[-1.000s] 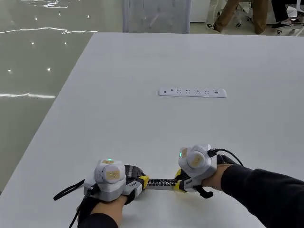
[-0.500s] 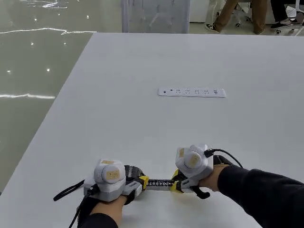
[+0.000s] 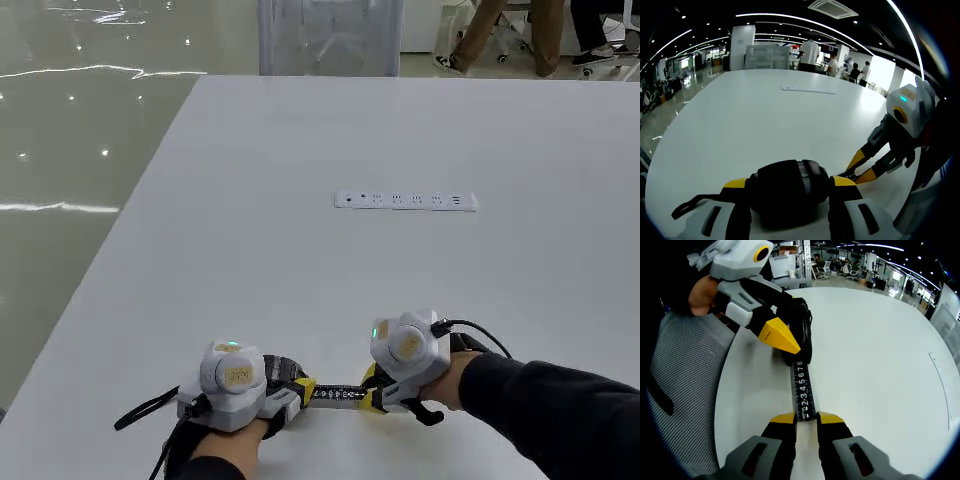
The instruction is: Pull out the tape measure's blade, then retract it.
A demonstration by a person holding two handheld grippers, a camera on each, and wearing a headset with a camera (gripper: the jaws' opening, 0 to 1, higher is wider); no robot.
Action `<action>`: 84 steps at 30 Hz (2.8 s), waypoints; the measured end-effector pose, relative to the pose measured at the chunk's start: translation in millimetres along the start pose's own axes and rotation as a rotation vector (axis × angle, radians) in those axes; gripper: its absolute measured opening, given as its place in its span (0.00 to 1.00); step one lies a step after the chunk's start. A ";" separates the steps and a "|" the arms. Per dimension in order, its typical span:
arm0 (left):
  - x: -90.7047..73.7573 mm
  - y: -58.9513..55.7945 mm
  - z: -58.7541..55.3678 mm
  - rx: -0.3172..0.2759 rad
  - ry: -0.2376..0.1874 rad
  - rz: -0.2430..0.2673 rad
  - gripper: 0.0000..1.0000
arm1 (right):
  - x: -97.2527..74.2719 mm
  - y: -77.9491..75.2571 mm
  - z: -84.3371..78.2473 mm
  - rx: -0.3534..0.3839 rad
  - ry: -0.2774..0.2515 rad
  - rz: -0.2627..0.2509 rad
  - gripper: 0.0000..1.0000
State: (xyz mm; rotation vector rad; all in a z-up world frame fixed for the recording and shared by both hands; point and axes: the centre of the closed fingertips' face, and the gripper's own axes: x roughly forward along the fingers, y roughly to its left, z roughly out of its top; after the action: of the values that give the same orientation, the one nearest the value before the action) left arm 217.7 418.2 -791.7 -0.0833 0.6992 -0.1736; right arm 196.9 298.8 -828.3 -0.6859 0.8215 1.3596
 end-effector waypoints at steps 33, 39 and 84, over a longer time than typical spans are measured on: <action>-0.5 0.6 0.3 -0.011 0.006 -0.004 0.58 | 7.7 0.1 14.1 -0.004 -0.007 -0.008 0.11; -0.3 0.8 0.5 -0.013 0.007 -0.008 0.58 | 10.7 1.2 18.0 -0.009 -0.009 -0.009 0.11; -0.3 1.7 0.9 -0.024 0.011 -0.023 0.58 | 30.4 7.6 47.3 0.016 -0.063 0.004 0.12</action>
State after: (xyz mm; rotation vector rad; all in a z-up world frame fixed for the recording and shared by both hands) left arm 218.2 420.0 -791.0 -0.1132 0.7112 -0.1874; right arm 195.2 355.5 -826.9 -0.6268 0.7830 1.3698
